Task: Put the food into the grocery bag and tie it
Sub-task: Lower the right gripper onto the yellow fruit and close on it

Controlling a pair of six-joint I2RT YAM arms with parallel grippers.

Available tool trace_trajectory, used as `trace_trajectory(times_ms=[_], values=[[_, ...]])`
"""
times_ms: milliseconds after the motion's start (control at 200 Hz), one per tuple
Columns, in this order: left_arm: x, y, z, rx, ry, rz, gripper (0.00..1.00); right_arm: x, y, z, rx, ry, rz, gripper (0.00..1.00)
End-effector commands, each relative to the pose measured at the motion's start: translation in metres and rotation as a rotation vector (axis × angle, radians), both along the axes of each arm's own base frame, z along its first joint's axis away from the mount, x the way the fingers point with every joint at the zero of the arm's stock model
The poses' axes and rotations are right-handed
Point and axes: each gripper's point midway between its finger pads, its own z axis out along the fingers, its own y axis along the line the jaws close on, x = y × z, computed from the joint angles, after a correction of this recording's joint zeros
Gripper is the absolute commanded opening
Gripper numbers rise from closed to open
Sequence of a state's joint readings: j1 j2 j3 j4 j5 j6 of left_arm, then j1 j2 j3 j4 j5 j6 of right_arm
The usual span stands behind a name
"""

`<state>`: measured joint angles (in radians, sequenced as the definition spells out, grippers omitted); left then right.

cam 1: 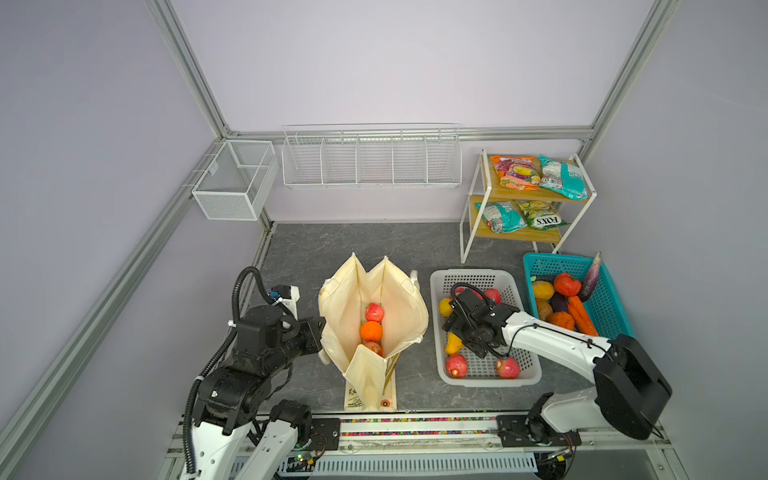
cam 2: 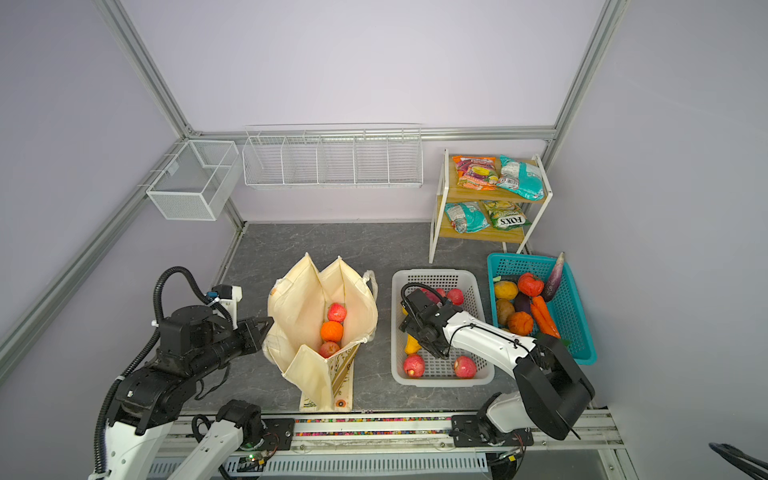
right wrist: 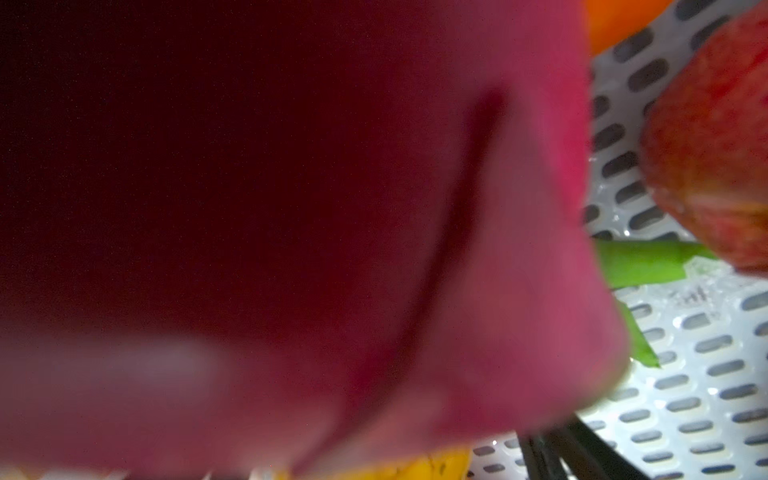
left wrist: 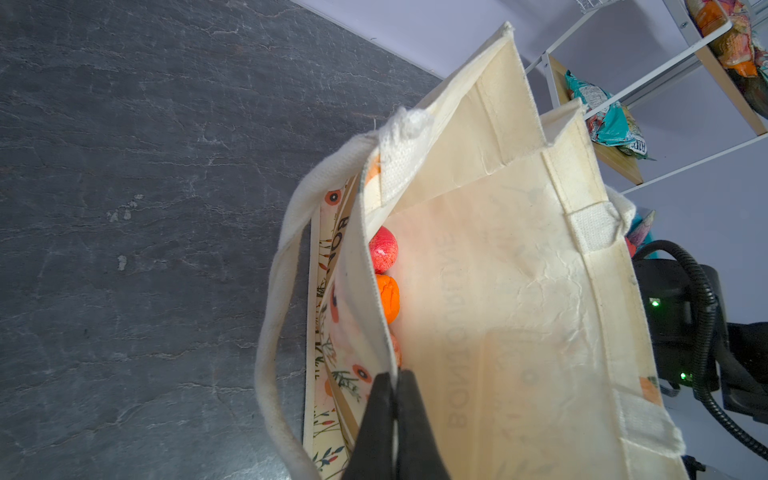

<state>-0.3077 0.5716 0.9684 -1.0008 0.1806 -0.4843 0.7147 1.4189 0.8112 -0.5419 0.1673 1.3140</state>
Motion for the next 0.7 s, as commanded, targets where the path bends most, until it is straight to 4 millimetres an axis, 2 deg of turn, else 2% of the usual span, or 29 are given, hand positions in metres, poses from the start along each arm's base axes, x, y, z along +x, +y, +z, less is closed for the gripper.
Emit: trace_trajectory(times_ms=[0,70,325,695], values=[[-0.006,0.000,-0.010,0.021,0.030,-0.018,0.00,-0.003,0.004,-0.010,0.027,0.029,-0.010,0.98],[-0.006,0.001,-0.010,0.021,0.030,-0.018,0.00,-0.003,0.004,-0.010,0.032,0.026,-0.009,1.00],[-0.007,0.001,-0.009,0.022,0.027,-0.015,0.00,-0.003,0.003,-0.004,0.043,0.001,-0.006,0.87],[-0.008,0.001,-0.010,0.018,0.029,-0.013,0.00,-0.005,-0.006,0.006,0.035,-0.035,-0.014,0.73]])
